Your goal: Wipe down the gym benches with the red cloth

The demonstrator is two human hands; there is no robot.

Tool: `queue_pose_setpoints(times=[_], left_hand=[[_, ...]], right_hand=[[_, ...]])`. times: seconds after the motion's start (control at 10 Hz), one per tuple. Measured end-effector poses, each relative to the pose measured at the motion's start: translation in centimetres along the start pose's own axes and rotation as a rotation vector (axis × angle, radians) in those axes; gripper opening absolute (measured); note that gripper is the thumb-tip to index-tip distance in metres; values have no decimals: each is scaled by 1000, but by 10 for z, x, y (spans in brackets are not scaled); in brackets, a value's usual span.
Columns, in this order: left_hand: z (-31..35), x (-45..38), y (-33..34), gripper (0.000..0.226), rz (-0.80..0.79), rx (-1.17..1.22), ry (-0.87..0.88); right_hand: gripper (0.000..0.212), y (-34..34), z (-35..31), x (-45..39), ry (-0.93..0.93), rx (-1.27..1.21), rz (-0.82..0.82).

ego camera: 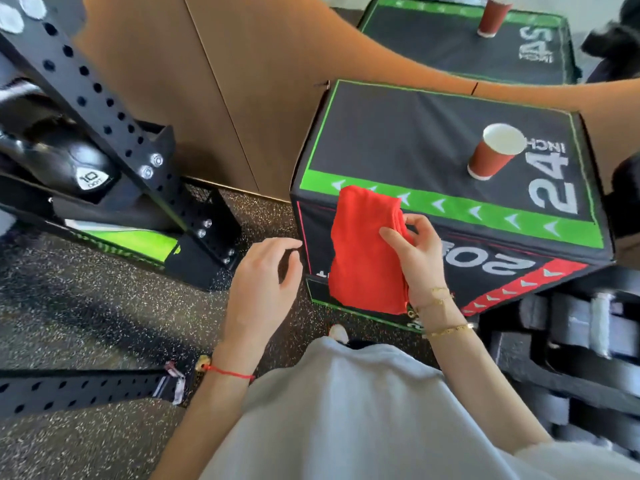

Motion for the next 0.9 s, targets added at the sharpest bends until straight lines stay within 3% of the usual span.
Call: queue_pose_setpoints(times=[0.5, 0.7, 0.9], left_hand=[[9, -178, 56, 22, -45, 59, 89], [7, -209, 63, 21, -75, 85, 153], [1, -229, 60, 19, -102, 93, 226]], right_hand=[[18, 58, -23, -216, -5, 60, 55], [22, 48, -12, -235, -6, 356, 170], [26, 34, -17, -222, -120, 611, 251]])
Point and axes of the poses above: each hand's wrist, its own x-axis away from the middle knuckle, its own y-axis out of the palm, z = x × y, the point moved 7 cm from there along -x, towards the middle knuckle, and after that the axes turned 6 degrees about -x, right-handed, at the moved point
